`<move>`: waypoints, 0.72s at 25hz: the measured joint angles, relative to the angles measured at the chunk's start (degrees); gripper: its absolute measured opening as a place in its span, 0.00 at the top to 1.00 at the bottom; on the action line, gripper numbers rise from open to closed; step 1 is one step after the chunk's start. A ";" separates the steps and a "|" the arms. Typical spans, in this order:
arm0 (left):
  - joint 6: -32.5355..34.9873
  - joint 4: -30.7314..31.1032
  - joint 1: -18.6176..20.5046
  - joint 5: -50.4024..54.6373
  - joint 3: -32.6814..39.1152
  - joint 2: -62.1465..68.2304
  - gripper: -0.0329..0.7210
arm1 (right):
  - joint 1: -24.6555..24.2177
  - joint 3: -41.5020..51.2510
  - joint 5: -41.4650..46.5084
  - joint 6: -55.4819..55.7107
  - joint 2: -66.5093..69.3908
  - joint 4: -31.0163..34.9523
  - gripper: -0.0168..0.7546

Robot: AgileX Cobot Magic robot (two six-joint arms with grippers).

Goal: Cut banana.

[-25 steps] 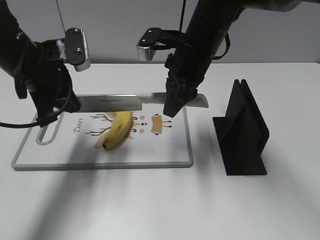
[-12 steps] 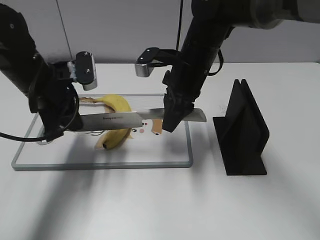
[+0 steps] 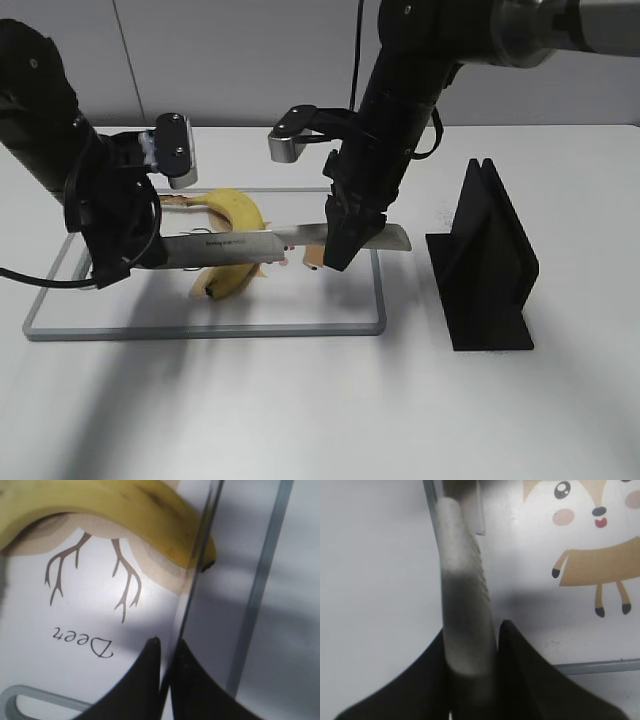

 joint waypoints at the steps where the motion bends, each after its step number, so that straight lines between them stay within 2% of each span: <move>1: 0.00 0.00 0.00 -0.16 0.00 0.00 0.92 | 0.00 0.00 -0.05 0.00 0.00 0.01 0.70; 18: 0.04 -0.25 -0.10 -2.91 0.05 2.52 0.92 | 0.00 0.20 -3.29 0.16 1.54 -2.30 0.70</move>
